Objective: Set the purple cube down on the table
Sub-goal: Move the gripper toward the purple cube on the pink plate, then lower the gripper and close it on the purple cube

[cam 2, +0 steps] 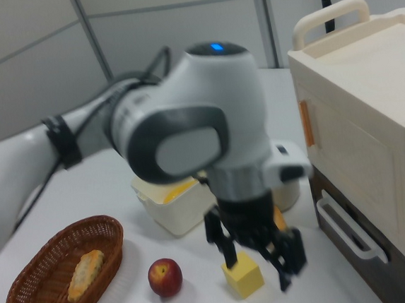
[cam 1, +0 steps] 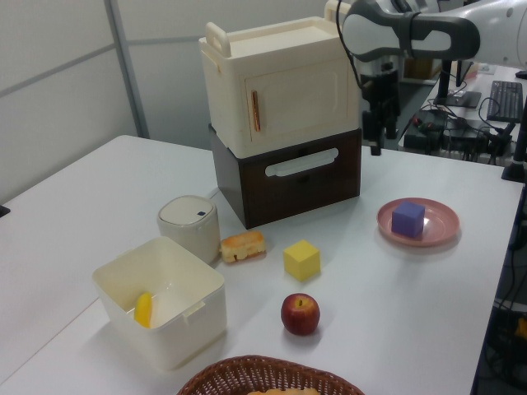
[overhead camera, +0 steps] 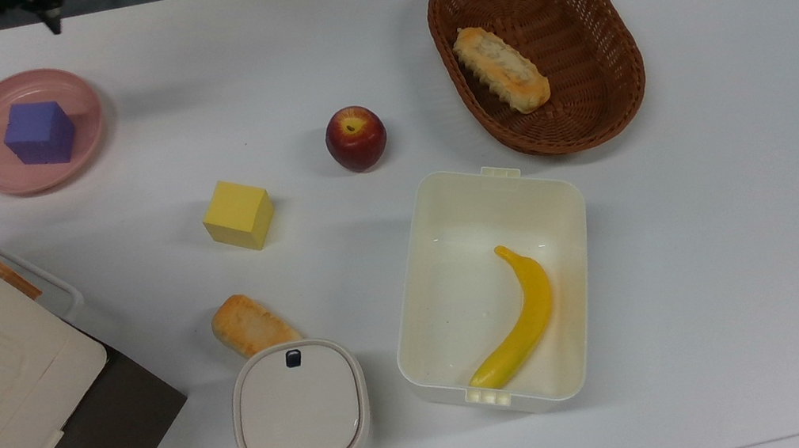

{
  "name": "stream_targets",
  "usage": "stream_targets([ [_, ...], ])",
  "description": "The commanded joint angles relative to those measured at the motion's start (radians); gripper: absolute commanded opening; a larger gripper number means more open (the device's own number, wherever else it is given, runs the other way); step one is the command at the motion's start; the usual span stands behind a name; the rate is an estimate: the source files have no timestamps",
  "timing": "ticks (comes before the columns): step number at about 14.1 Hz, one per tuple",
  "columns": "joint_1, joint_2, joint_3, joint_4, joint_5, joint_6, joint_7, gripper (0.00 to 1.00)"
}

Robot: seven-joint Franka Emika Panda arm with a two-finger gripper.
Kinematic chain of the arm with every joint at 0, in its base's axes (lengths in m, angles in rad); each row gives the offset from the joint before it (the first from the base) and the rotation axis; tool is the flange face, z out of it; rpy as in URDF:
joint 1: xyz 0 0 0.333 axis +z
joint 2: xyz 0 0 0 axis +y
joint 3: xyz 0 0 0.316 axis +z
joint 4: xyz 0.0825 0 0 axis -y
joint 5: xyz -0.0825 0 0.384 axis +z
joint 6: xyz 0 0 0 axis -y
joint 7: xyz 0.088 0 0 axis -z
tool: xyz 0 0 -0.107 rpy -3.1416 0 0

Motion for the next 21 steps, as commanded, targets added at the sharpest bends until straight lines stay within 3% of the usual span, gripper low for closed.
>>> stream_targets([
  [1,-0.053,0.042,0.002,-0.022,-0.032,-0.014,-0.086,1.0],
  [6,-0.078,0.151,0.002,-0.022,-0.115,-0.003,-0.088,1.0],
  [11,-0.086,0.243,0.002,-0.022,-0.127,0.043,-0.078,1.0],
  [16,-0.086,0.287,0.002,-0.053,-0.142,0.132,-0.045,1.0],
  [21,-0.084,0.309,0.002,-0.062,-0.202,0.147,-0.036,1.0],
])
